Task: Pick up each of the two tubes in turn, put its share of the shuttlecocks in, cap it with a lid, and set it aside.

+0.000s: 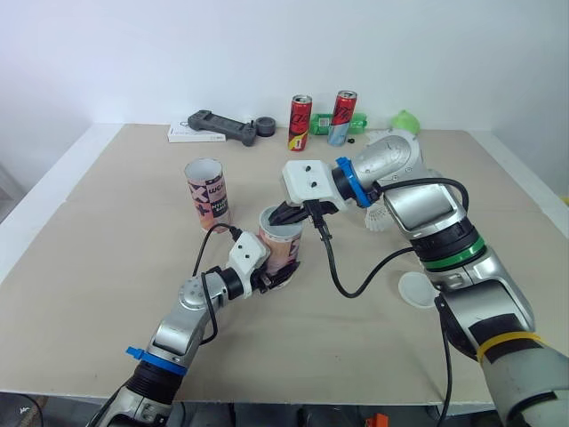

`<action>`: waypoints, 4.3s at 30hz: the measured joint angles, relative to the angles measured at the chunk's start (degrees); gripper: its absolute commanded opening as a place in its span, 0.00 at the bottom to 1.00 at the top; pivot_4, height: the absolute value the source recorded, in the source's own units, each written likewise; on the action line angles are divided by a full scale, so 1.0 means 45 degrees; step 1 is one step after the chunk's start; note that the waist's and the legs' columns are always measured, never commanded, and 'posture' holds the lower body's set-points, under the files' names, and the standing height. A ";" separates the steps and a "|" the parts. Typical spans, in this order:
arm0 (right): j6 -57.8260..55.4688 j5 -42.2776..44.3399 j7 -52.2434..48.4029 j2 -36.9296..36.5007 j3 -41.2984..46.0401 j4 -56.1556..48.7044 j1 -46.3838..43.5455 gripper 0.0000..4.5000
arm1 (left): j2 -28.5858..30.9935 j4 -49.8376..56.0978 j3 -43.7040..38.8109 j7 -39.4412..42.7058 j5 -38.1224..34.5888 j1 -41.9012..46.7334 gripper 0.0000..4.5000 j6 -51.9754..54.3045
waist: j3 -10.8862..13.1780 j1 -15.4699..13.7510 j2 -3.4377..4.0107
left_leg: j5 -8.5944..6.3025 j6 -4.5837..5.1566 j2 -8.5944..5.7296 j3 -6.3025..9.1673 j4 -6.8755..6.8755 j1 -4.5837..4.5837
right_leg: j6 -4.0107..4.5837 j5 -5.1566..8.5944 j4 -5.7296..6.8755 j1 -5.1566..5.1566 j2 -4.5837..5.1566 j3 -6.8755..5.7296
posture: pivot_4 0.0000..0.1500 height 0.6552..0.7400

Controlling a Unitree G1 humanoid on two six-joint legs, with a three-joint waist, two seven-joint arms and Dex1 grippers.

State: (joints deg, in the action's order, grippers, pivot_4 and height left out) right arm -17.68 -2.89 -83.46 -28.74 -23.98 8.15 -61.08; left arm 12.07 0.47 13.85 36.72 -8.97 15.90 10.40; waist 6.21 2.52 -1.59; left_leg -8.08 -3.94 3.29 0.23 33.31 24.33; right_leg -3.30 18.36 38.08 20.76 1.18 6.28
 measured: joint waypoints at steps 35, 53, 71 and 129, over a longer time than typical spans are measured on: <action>-0.4953 0.6865 0.4059 -0.0965 0.5706 -0.5047 0.8891 1.00 | 0.1485 0.0894 -0.0932 0.1954 -0.1704 -0.0052 1.00 0.0530 | 0.0687 -0.0209 0.0057 | -0.0041 0.0111 -0.0086 0.0164 0.0067 0.0447 | -0.0053 -0.0020 0.0008 0.0239 -0.0034 -0.0094 | 1.00 1.00; 0.2042 0.4055 0.5732 0.3455 0.2963 0.0941 0.6830 1.00 | 0.4956 0.4616 -0.4846 0.2404 -0.4550 -0.2851 1.00 0.2814 | 0.0912 0.0038 0.0018 | 0.0064 0.0006 -0.0007 0.0223 0.0069 0.0440 | -0.0022 -0.0088 0.0049 0.0235 -0.0101 -0.0152 | 1.00 1.00; 0.3512 0.3827 0.4965 0.4612 0.2477 0.3939 0.5360 0.67 | 0.4996 0.5688 -0.5299 0.1825 -0.5101 -0.3591 1.00 0.3053 | 0.0913 0.0043 0.0015 | 0.0127 -0.0042 0.0060 0.0222 0.0075 0.0364 | 0.0037 -0.0099 0.0217 0.0247 -0.0185 -0.0135 | 1.00 1.00; 0.3695 0.5827 1.6093 -0.0538 1.4372 0.4259 1.1236 0.98 | -0.2073 -0.0834 0.1807 0.1920 -0.1484 0.3205 1.00 0.0680 | 0.0837 0.0045 0.0196 | 0.0156 0.0101 -0.0079 0.0212 0.0223 0.0261 | -0.0166 -0.0095 0.0234 0.0054 -0.0168 0.0034 | 1.00 1.00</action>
State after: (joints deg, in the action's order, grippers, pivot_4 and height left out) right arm -1.06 23.33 -11.04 -31.16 40.70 27.32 -10.52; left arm 2.74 -3.29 21.98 45.36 -15.65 30.32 13.46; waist 9.97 2.72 -0.71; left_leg -7.37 -3.48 2.94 1.18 34.31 25.50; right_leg -4.05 17.93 39.13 21.00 0.42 6.43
